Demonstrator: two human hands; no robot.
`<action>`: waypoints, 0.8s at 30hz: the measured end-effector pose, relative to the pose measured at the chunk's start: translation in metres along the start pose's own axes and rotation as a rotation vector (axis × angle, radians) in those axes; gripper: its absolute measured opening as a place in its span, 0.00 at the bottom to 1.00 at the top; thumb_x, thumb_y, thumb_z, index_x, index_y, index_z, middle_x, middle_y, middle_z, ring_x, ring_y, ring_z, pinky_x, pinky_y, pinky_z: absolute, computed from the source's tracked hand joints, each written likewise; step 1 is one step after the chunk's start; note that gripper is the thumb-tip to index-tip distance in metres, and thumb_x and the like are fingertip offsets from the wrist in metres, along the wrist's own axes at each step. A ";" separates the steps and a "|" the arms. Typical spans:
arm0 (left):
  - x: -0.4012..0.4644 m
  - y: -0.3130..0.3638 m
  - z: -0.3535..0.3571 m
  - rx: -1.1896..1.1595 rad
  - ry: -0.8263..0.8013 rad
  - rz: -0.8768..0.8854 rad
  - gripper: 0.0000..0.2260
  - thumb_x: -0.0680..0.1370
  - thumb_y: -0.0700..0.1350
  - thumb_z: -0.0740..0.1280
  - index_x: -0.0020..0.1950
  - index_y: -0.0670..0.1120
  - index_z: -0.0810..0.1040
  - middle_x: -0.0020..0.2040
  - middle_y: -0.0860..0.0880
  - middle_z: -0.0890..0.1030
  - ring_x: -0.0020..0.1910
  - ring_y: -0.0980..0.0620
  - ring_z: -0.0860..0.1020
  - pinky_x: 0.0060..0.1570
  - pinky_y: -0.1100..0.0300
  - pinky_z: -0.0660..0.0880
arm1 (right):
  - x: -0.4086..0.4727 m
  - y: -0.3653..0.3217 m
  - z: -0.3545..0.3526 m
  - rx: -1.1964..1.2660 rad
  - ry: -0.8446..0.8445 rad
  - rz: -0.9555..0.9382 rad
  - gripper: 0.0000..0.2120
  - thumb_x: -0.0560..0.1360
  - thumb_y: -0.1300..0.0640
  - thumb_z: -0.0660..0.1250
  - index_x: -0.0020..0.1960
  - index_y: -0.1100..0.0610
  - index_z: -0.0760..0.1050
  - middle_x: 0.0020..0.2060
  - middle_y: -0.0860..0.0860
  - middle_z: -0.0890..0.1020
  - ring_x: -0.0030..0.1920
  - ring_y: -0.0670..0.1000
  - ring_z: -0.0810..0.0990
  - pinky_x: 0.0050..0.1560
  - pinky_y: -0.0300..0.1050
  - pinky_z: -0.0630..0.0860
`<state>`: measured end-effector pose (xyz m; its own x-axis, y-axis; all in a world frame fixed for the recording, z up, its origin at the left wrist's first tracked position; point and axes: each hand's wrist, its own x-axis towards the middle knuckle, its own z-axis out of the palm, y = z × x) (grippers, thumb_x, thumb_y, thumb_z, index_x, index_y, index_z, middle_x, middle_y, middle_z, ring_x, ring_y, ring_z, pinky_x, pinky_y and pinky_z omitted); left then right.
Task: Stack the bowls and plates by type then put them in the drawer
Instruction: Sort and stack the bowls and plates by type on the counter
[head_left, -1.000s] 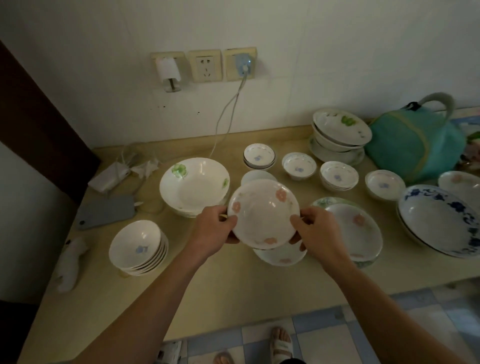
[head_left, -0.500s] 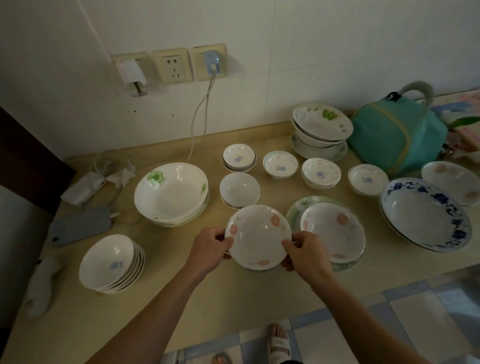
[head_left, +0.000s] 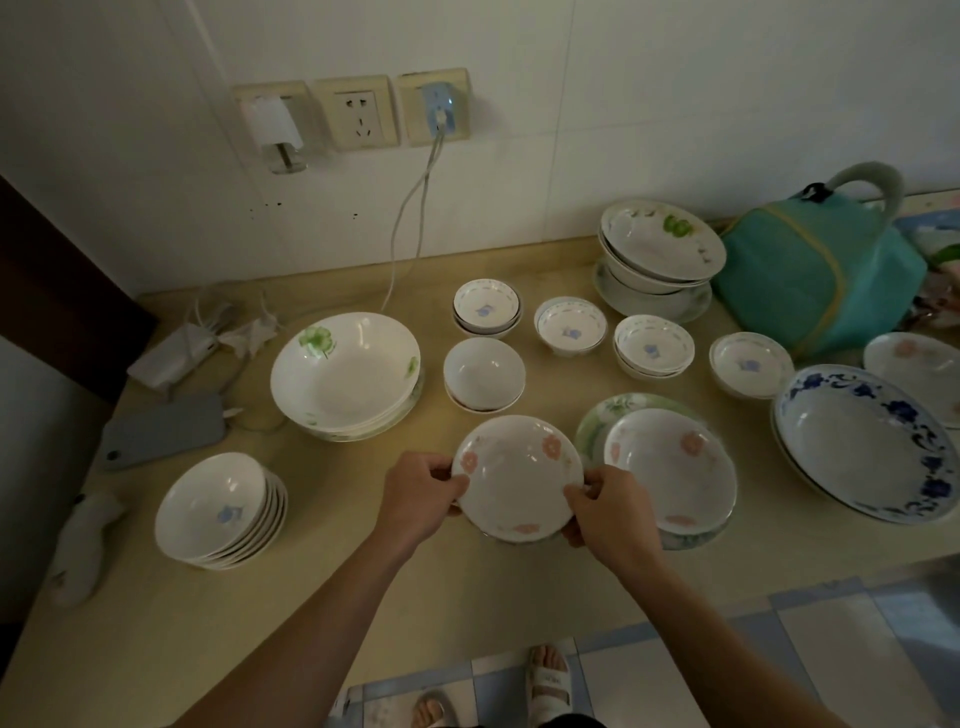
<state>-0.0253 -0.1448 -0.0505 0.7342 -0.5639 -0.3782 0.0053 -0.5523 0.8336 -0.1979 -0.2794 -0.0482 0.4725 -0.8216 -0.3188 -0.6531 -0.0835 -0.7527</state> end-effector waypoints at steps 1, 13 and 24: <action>0.000 0.000 0.000 0.002 -0.001 -0.002 0.06 0.76 0.41 0.73 0.52 0.45 0.87 0.41 0.51 0.87 0.38 0.55 0.85 0.34 0.64 0.81 | 0.001 0.000 0.000 -0.016 -0.001 -0.001 0.08 0.78 0.61 0.68 0.41 0.56 0.80 0.26 0.53 0.83 0.24 0.50 0.83 0.26 0.43 0.81; 0.000 -0.009 0.000 -0.297 -0.202 -0.171 0.12 0.80 0.39 0.67 0.62 0.42 0.81 0.53 0.42 0.85 0.48 0.44 0.86 0.45 0.44 0.84 | 0.003 -0.004 -0.001 -0.298 -0.079 -0.050 0.11 0.80 0.56 0.62 0.57 0.60 0.78 0.42 0.57 0.84 0.41 0.57 0.85 0.45 0.56 0.84; -0.018 -0.033 -0.056 -0.399 -0.077 -0.154 0.13 0.80 0.39 0.68 0.65 0.45 0.80 0.54 0.45 0.86 0.50 0.46 0.86 0.42 0.50 0.84 | -0.007 -0.032 0.038 0.009 -0.171 -0.072 0.16 0.80 0.59 0.66 0.67 0.59 0.77 0.37 0.46 0.83 0.34 0.49 0.86 0.35 0.46 0.85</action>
<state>-0.0005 -0.0819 -0.0481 0.6516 -0.5459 -0.5268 0.3839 -0.3617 0.8496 -0.1576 -0.2500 -0.0435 0.6126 -0.7054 -0.3566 -0.6087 -0.1331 -0.7822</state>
